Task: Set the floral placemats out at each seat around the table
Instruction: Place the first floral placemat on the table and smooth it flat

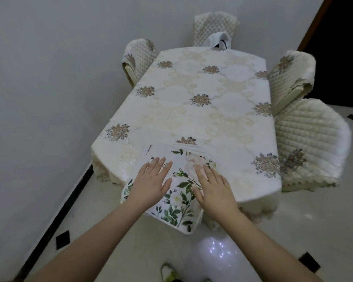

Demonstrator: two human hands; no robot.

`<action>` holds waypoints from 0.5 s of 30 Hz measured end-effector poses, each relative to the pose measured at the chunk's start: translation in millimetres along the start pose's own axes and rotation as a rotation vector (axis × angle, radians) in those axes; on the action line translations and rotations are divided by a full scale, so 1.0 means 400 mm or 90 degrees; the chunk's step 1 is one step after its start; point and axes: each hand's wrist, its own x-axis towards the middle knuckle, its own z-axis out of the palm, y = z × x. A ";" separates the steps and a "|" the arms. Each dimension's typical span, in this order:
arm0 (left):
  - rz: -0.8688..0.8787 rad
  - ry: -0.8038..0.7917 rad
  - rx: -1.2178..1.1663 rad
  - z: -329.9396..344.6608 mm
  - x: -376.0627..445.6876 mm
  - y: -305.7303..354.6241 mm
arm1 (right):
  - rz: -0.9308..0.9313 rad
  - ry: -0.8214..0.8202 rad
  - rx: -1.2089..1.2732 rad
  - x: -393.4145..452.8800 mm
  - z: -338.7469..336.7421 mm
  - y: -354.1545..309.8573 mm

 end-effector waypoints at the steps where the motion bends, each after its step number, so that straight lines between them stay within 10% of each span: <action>1: -0.005 -0.020 -0.005 0.016 -0.003 0.003 | 0.002 -0.004 0.002 -0.007 0.010 0.007; 15: 0.019 -0.152 -0.005 0.174 0.015 -0.104 | 0.110 -0.072 0.091 0.014 0.186 -0.010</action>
